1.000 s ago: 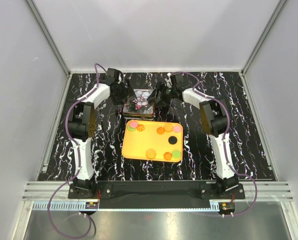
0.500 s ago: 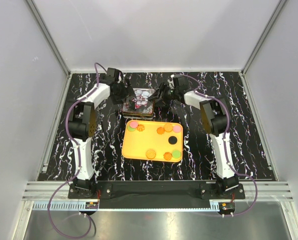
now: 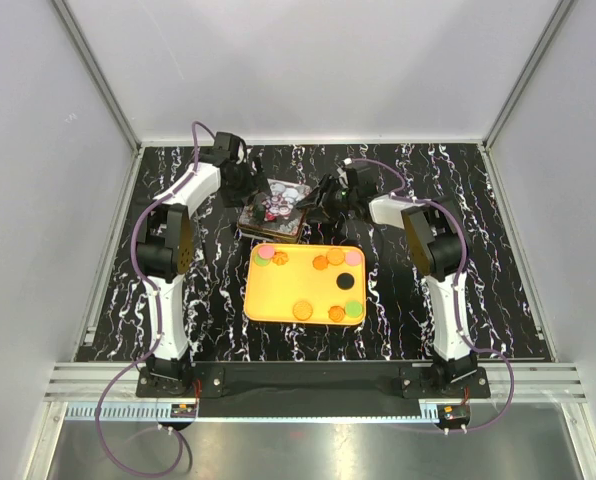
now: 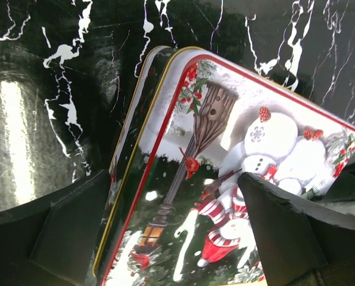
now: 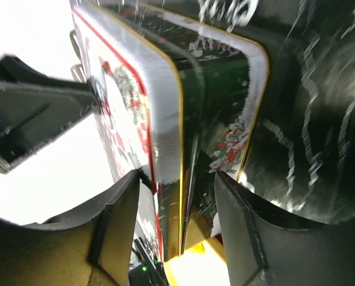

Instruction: Pack the cookies

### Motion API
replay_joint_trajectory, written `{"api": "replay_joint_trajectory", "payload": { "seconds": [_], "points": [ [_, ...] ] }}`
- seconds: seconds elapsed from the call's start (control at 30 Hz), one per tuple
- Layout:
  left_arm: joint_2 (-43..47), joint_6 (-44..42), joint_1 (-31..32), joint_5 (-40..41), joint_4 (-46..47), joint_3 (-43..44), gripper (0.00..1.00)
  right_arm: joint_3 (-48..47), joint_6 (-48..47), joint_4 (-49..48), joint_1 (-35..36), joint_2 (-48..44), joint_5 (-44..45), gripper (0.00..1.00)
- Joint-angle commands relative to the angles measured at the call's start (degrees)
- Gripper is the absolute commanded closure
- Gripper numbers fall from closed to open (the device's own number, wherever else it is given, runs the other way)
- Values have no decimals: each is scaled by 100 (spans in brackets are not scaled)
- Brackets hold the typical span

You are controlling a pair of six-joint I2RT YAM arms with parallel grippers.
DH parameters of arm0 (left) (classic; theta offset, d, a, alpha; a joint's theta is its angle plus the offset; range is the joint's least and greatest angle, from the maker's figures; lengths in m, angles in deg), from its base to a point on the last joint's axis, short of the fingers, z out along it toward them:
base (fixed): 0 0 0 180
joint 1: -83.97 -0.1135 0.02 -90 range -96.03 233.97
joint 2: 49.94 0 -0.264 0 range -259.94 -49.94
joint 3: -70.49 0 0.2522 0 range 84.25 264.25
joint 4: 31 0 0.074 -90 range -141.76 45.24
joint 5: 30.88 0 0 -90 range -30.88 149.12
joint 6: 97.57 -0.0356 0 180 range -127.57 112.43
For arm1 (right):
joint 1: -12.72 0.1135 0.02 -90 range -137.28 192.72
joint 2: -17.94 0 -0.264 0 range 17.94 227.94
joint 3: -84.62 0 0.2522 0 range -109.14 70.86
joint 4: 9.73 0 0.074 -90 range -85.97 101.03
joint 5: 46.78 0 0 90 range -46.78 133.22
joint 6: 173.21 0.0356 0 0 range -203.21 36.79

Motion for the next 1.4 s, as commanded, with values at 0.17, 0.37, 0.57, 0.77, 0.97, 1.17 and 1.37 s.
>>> {"api": "replay_joint_trajectory", "payload": {
  "seconds": [0.17,0.37,0.57,0.77,0.97,1.17,1.37],
  "points": [
    [-121,-664,21,35,-379,578,1,214,-706,601,318,-783,382,49],
    [-103,-893,12,211,-537,658,1,65,-1040,655,151,-915,348,24],
    [-86,-990,12,237,-581,675,1,-426,-1506,971,-7,-854,558,19],
    [-147,-1034,12,211,-599,710,1,-945,-1550,909,-174,-310,410,19],
    [-191,-1034,12,167,-608,719,1,-1263,-1524,918,-156,201,251,21],
    [-226,-1007,29,97,-546,684,1,-930,-1463,717,-139,254,268,24],
    [-209,-937,73,70,-458,579,1,-788,-1208,392,-104,307,146,33]
  ]
}}
